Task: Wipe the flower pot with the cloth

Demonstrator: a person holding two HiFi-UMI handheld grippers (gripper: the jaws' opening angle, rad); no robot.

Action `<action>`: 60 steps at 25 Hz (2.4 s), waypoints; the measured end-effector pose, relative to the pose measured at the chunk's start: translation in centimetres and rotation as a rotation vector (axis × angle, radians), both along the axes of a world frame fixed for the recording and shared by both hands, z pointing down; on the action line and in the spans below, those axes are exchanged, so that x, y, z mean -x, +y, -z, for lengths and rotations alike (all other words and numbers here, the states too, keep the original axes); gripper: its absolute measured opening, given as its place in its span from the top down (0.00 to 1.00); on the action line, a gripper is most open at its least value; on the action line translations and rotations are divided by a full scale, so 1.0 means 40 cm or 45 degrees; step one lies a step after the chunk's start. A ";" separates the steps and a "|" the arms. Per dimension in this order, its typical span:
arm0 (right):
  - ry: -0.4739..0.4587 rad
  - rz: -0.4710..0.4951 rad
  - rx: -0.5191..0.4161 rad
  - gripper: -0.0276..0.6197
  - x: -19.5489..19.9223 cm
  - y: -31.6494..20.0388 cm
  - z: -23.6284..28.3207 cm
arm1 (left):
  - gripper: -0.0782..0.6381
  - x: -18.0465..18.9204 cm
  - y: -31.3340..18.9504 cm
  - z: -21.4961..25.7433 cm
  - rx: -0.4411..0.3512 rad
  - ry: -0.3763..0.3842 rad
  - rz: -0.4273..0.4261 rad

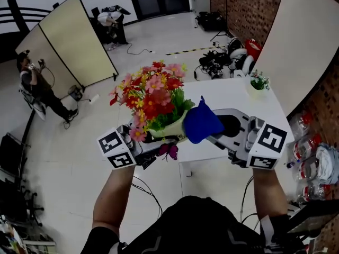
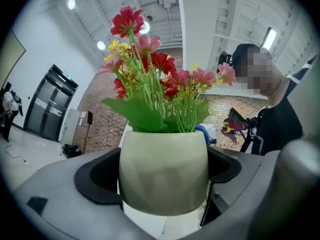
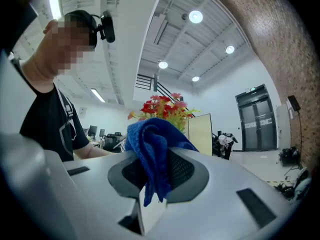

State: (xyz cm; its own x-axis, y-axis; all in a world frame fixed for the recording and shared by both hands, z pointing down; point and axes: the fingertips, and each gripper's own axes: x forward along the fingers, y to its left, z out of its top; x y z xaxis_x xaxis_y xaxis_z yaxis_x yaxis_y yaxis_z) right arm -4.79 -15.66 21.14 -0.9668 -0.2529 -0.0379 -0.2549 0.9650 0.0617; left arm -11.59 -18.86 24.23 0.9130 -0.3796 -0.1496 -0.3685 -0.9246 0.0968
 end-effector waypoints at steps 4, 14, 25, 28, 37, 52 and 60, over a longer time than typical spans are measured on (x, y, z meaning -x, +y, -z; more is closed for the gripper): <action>0.001 -0.044 -0.039 0.86 0.010 0.013 0.015 | 0.17 0.019 -0.028 0.006 0.019 0.026 0.054; -0.086 -0.288 0.086 0.86 -0.038 -0.059 -0.024 | 0.17 -0.027 -0.060 0.020 -0.047 -0.022 0.176; -0.029 -0.199 0.087 0.86 0.024 -0.010 -0.038 | 0.17 -0.029 -0.077 0.010 -0.077 -0.064 0.288; -0.063 -0.141 0.112 0.86 0.028 -0.003 -0.034 | 0.17 -0.020 -0.088 0.006 -0.060 -0.023 0.277; -0.104 -0.191 0.114 0.86 -0.058 -0.033 -0.031 | 0.17 -0.006 -0.088 -0.030 -0.066 -0.052 0.254; -0.087 -0.216 0.146 0.86 -0.015 -0.068 -0.018 | 0.17 0.012 0.027 0.003 -0.112 0.115 0.020; -0.086 -0.093 0.193 0.86 -0.020 -0.104 0.005 | 0.17 -0.009 0.089 0.037 -0.177 0.177 -0.175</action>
